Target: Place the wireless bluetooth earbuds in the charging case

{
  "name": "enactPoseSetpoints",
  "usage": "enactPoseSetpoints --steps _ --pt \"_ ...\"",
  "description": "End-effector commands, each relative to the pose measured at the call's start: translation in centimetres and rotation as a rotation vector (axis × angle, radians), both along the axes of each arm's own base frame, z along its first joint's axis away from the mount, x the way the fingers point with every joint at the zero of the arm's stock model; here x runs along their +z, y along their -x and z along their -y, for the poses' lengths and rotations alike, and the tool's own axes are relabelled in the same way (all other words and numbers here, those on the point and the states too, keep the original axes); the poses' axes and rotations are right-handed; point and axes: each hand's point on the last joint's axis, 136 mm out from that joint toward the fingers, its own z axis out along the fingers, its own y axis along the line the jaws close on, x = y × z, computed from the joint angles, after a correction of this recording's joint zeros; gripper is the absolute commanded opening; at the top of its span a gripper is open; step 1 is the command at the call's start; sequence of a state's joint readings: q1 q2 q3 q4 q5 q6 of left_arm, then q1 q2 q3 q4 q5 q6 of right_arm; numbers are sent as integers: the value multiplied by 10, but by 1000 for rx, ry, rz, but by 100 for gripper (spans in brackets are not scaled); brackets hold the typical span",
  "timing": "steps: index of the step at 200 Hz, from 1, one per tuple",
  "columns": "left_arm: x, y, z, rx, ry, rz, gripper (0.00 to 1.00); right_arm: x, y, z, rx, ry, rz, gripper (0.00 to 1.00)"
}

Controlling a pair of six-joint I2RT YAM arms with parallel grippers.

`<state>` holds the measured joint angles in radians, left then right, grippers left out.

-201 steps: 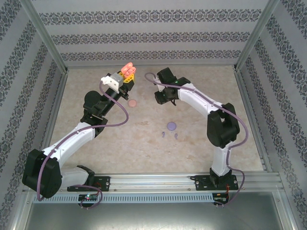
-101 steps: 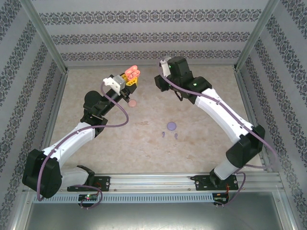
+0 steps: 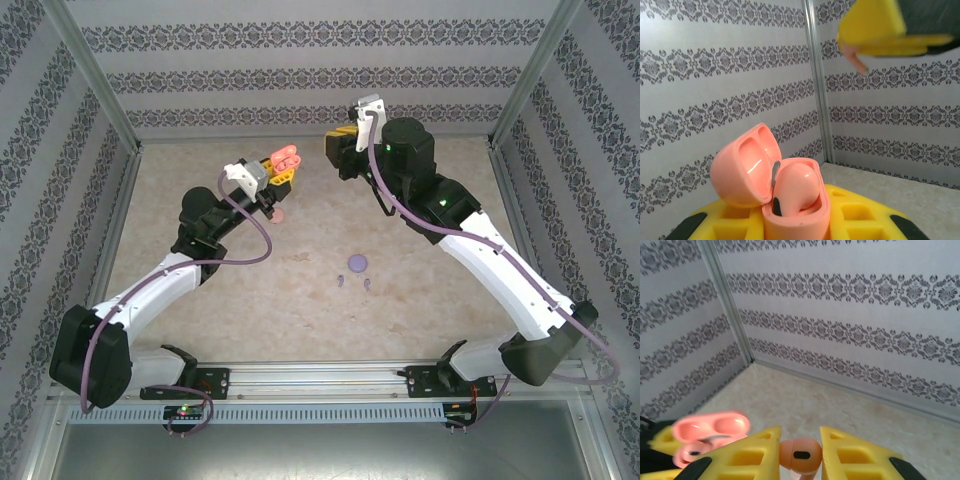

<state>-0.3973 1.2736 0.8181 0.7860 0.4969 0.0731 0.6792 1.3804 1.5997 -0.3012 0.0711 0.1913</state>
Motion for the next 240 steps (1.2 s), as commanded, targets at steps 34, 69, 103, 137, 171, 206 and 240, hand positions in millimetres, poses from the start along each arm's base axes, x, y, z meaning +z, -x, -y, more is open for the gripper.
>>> enactPoseSetpoints --steps 34,69,103,137,171,206,240 --pt "16 -10 1 20 31 5 0 18 3 -12 -8 -129 40 23" --pt "17 -10 7 7 37 6 0 7 -3 -26 10 -136 13 23" --pt "19 -10 9 2 38 11 0 -2 -8 -36 27 -138 -11 24" --pt "20 -10 10 -1 39 16 0 -14 -12 -45 45 -133 -42 24" --pt "20 -11 12 -5 38 19 0 -23 -16 -53 58 -134 -67 24" --pt "20 -11 12 -5 36 19 0 -29 -20 -59 68 -133 -85 24" --pt "21 -9 12 -6 34 25 0 -33 -23 -63 71 -132 -94 24"
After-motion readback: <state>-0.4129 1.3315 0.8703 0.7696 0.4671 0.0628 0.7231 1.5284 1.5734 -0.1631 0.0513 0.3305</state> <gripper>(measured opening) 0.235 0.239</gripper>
